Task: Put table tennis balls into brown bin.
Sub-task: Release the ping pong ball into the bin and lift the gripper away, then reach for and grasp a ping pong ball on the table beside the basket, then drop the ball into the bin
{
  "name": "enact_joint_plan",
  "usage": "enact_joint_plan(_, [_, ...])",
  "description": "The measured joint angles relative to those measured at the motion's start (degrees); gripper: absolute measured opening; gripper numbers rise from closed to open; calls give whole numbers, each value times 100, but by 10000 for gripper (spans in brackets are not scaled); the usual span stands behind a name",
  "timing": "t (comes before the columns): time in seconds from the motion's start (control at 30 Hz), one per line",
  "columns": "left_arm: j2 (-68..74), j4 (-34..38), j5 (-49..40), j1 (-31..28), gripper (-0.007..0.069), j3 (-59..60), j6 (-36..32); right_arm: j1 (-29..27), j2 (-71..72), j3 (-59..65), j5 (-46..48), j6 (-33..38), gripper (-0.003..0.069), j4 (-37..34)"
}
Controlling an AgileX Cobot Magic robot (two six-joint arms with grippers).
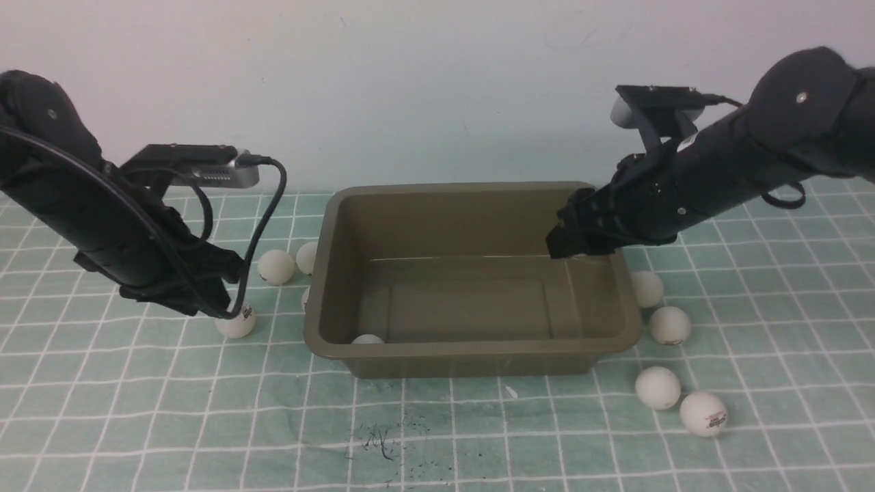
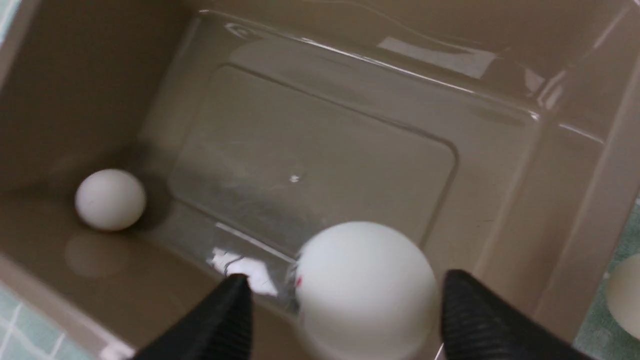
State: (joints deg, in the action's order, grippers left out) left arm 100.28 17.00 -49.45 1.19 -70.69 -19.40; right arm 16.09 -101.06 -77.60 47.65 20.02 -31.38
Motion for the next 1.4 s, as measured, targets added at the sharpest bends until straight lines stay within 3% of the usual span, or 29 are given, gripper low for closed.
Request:
enact_joint_plan(0.13, [338,9,537,45,463,0,-17,-92,200,-354,740,-96,564,212])
enact_joint_plan(0.2, [535,-98,862,45,528,0,-30,-151,517,-490,1079,-329,570,563])
enact_joint_plan(0.3, [809,-172,1260,45,566,0,-30,-183,958,-523,1296,-622,550,1076])
enact_joint_plan(0.43, [1170,-196,1434,45,530,0,-24,-184,1591,-541,1620,-1134,479,1782])
enact_joint_plan(0.57, [1386,-246,1311,45,333,-9,-19,-189,2174,-404,1741,-1401,371,2199])
enact_joint_plan(0.87, [745,-370,-66,69,344,-791,43,-189,3184,621,1604,-1924,163,2922])
enact_joint_plan(1.03, [43,1,-601,602,344,-1266,-12,-189,3582,1620,1143,-2438,107,3614])
enact_joint_plan(1.17, [-32,228,-600,1212,344,-1292,-37,-189,3471,2300,536,-2595,149,3633])
enact_joint_plan(1.33, [330,292,-363,1836,353,-1292,5,-189,2786,2758,-180,-2625,328,3359])
enact_joint_plan(1.37, [487,304,-259,1959,401,-1292,62,-189,2445,2770,-310,-2653,398,3310])
enact_joint_plan(1.4, [520,304,-242,1969,409,-1292,80,-189,2401,2770,-340,-2661,414,3293])
